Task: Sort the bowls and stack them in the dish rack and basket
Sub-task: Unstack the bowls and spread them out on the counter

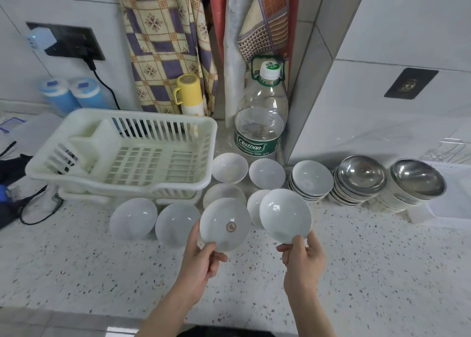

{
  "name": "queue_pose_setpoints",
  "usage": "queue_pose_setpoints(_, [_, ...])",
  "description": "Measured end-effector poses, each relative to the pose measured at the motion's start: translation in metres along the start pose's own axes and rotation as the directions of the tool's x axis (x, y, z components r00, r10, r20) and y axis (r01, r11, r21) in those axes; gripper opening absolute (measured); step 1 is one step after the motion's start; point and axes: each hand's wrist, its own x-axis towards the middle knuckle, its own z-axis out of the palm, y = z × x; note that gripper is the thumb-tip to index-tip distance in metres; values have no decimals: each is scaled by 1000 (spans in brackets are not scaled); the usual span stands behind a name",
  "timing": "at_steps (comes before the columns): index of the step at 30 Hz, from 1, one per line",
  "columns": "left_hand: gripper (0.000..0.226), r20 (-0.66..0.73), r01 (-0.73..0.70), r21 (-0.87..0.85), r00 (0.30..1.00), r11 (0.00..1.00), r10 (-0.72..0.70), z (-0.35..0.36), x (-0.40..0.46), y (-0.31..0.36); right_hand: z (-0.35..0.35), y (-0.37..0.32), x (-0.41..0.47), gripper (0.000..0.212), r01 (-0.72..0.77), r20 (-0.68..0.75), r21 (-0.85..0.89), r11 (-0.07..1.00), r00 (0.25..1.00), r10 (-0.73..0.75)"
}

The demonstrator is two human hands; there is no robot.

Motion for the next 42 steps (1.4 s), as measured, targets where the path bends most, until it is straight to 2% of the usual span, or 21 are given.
queue_pose_setpoints(8, [69,-43,19,172,999,985,-11,-22,-23,-26,-28,36,-40,54,-40,9,-161,986,999,42])
queue_pose_setpoints(16, [71,-67,69,199,996,977,-57,-28,-16,-40,-35,60,-40,41,-108,36,-242,964,992,120])
queue_pose_setpoints(30, [64,-72,60,183,996,981,-47,-29,-7,-46,-42,71,-23,54,-148,115,-256,955,977,182])
queue_pose_setpoints(42, [66,-76,63,188,996,980,-49,-29,-9,-50,-41,75,-19,55,-166,163,-239,957,964,208])
